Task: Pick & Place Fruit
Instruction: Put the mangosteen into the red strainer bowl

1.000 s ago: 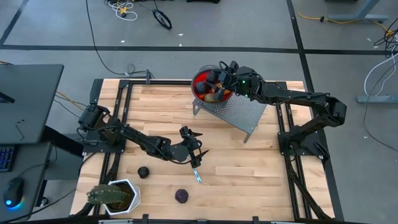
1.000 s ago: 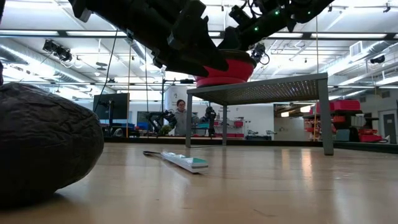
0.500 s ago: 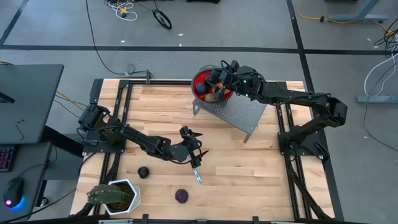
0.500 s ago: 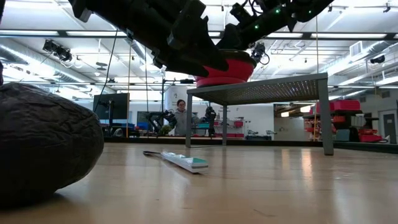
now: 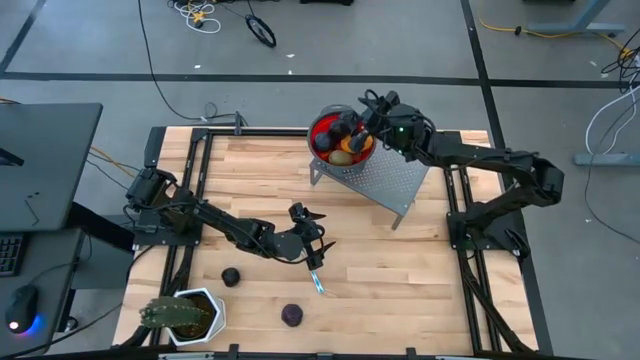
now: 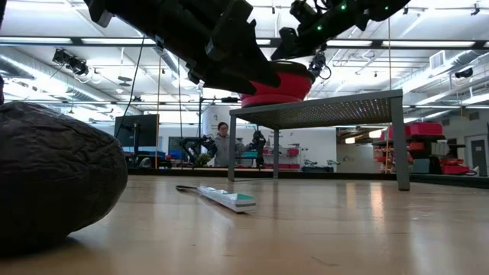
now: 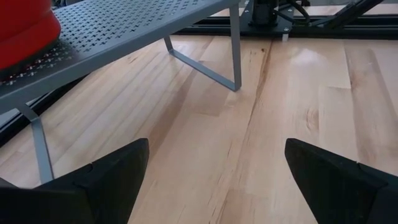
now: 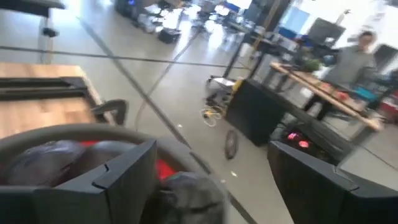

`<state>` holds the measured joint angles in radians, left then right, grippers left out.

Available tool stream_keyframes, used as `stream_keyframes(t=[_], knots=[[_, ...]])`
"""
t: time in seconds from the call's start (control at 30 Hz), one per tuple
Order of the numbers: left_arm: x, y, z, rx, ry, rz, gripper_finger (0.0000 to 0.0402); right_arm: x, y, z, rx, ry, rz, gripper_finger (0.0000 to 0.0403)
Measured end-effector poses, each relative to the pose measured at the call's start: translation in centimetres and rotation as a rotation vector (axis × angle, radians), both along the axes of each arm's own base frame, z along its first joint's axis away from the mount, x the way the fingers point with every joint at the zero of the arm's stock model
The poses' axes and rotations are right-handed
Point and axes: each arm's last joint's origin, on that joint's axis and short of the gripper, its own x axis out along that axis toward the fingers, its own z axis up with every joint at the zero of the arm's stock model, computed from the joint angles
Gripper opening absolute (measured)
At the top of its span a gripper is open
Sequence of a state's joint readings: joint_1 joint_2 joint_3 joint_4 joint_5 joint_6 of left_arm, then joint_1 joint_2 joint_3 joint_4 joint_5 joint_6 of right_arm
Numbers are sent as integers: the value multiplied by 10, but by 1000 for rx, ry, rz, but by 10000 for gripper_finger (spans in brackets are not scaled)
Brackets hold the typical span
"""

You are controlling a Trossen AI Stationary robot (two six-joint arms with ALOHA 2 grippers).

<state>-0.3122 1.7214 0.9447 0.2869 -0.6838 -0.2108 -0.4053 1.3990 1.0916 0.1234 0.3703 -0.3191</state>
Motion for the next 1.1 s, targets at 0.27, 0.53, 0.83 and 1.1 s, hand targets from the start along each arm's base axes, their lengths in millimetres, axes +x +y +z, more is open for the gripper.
stream_keyframes(t=[0.27, 0.53, 0.83, 1.1], knots=[[0, 0, 0, -1, -3, 3, 387, 8, -3, -5, -11, -19, 4, 318], [0, 0, 0, 5, 0, 1, 387, 11, -4, -12, 1, 21, 15, 318], [0, 0, 0, 3, -1, 2, 387, 15, -6, -20, 19, 56, 11, 318], [0, 0, 0, 5, 1, 0, 387, 14, -4, -14, -4, 19, 8, 318]])
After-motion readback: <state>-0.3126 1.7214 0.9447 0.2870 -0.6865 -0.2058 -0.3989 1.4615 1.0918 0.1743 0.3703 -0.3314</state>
